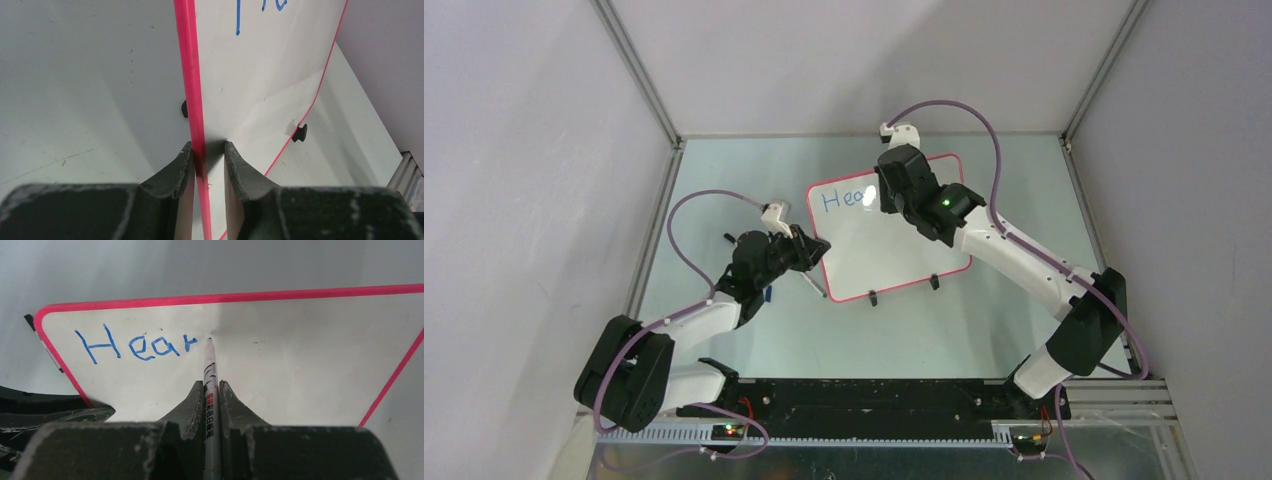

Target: Write a sentence on the whiteboard

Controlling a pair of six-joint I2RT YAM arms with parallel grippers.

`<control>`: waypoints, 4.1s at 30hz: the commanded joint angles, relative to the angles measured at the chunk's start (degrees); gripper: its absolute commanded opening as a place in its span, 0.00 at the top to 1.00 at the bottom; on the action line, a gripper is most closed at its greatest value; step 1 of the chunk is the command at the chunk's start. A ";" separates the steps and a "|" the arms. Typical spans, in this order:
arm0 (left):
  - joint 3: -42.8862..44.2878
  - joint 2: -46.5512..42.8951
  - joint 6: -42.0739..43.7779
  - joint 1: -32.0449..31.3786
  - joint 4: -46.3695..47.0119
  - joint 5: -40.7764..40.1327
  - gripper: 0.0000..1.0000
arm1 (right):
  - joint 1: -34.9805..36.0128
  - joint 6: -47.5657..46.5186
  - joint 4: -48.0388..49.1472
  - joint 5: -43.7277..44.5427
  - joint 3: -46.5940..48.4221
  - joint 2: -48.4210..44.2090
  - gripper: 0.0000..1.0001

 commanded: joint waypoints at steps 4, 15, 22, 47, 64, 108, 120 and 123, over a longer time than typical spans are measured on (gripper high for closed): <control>1.67 -0.36 3.57 -0.47 -1.01 -1.96 0.84 | 0.08 -0.33 1.02 -0.22 3.15 2.44 1.00; 1.63 -0.39 3.53 -0.43 -1.01 -1.99 0.85 | 0.13 -0.41 0.68 0.71 3.71 3.43 1.00; 1.67 -0.52 3.51 -0.44 -1.01 -1.96 0.85 | -0.27 0.15 -0.95 2.90 4.16 3.64 1.00; 1.54 -0.71 3.69 -0.45 -1.17 -2.15 0.84 | -1.47 1.04 -1.35 3.90 2.72 1.70 1.00; 1.52 -0.80 3.70 -0.44 -1.27 -2.20 0.84 | -1.73 1.00 -0.30 2.29 1.19 -1.12 1.00; 1.68 -0.49 3.67 -0.52 -1.09 -2.18 0.84 | -1.48 -1.16 0.36 0.08 7.22 3.89 1.00; 1.59 -0.72 3.77 -0.52 -1.18 -2.39 0.84 | -1.70 -0.68 -0.10 0.52 6.25 4.08 1.00; 1.59 -0.80 3.80 -0.52 -1.26 -2.37 0.84 | -1.65 -0.39 -0.08 0.40 5.55 3.57 1.00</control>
